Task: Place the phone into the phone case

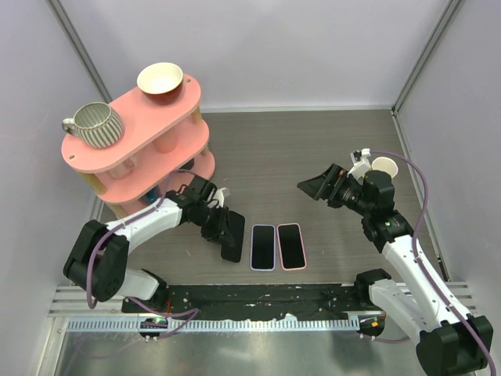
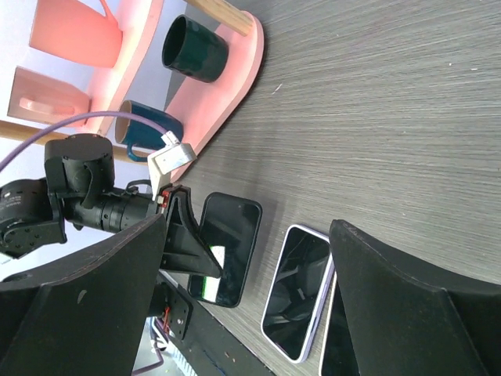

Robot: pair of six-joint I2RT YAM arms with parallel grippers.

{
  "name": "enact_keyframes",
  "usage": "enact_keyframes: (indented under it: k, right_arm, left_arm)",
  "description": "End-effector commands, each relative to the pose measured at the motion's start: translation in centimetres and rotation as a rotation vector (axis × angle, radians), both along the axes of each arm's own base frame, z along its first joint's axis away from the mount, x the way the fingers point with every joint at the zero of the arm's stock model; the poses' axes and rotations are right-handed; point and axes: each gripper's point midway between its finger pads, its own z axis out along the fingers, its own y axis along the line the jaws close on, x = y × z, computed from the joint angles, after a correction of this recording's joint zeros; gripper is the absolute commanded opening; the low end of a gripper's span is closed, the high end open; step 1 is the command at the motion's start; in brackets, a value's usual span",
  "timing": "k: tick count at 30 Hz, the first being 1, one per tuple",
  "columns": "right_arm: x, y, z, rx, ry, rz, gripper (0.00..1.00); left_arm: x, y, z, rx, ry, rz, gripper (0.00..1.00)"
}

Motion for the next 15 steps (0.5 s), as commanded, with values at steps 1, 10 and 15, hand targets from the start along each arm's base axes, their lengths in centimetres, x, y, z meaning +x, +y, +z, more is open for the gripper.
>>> enact_keyframes:
  k: [1,10,15]
  right_arm:
    - [0.2,-0.4,2.3,-0.014,-0.077,-0.016,0.91]
    - [0.0,0.0,0.9,-0.031,-0.053,0.021,0.91]
    - [-0.1,0.2,-0.4,-0.044,-0.002,0.042,0.87]
  left_arm:
    - [0.3,-2.5,0.9,-0.19,0.012,0.002,0.0]
    - [0.6,-0.7,-3.1,-0.025,0.054,0.062,0.0]
    - [1.2,3.2,-5.8,0.23,0.035,0.147,0.0]
